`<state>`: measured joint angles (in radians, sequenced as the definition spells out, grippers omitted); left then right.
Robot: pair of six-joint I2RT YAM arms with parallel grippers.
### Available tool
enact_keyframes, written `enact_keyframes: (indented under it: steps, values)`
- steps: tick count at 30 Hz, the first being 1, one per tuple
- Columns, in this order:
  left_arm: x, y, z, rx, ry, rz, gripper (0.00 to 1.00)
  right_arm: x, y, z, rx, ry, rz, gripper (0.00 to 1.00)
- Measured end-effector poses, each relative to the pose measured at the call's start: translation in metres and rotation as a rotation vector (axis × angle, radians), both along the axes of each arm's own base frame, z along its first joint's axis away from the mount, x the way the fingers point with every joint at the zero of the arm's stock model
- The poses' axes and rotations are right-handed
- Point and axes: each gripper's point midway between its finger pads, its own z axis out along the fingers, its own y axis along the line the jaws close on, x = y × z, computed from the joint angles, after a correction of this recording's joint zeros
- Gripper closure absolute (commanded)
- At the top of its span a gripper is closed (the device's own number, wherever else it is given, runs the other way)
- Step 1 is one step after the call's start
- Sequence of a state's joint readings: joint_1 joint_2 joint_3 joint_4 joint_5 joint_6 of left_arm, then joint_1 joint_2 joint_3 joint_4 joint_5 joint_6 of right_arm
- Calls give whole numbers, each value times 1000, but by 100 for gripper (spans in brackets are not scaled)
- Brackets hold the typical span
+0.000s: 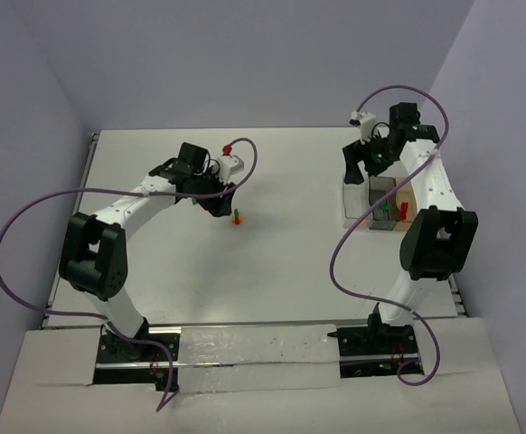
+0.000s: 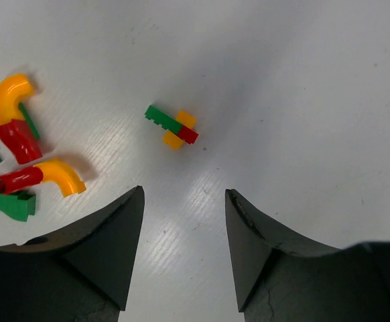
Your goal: Sort the legos into containers by color
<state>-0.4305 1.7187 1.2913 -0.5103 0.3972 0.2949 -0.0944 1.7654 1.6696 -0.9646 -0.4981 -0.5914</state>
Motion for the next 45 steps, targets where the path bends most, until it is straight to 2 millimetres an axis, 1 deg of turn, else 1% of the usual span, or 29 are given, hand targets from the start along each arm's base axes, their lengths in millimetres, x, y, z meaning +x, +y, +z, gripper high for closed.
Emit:
enact_keyframes:
  steps: [2,4,6,8,10,11,13,16,19,25,30,39,45]
  values:
    - [-2,-2,-2,-6,-17,-62,42,-4,14,11,25,-19,22,11]
    - [-1,-6,-4,-19,-31,-108,48,-7,24,16,47,-25,37,11]
    - [2,-9,-9,-26,-24,-125,51,-10,30,17,63,-19,40,11]
    - [9,-14,-16,-28,-1,-122,51,-12,32,14,73,-5,38,11]
    - [18,-18,-24,-31,5,-124,51,-16,33,8,80,16,35,11]
    - [18,-18,-27,-28,10,-127,50,-18,34,6,82,25,35,11]
    - [14,-17,-34,-21,13,-144,50,-20,35,2,85,39,34,11]
    - [5,-13,-41,-8,8,-186,49,-21,35,2,89,41,35,11]
    - [1,-13,-46,3,-24,-267,49,-21,36,2,95,43,34,11]
    - [-1,-13,-49,14,-102,-422,47,-22,39,2,103,47,36,11]
    - [-4,-12,-59,29,-140,-512,47,-22,39,2,103,48,37,11]
    - [-3,-10,-85,56,-126,-573,48,-24,40,-1,103,58,37,11]
    - [5,-12,-89,67,-127,-578,50,-25,40,-2,103,62,37,11]
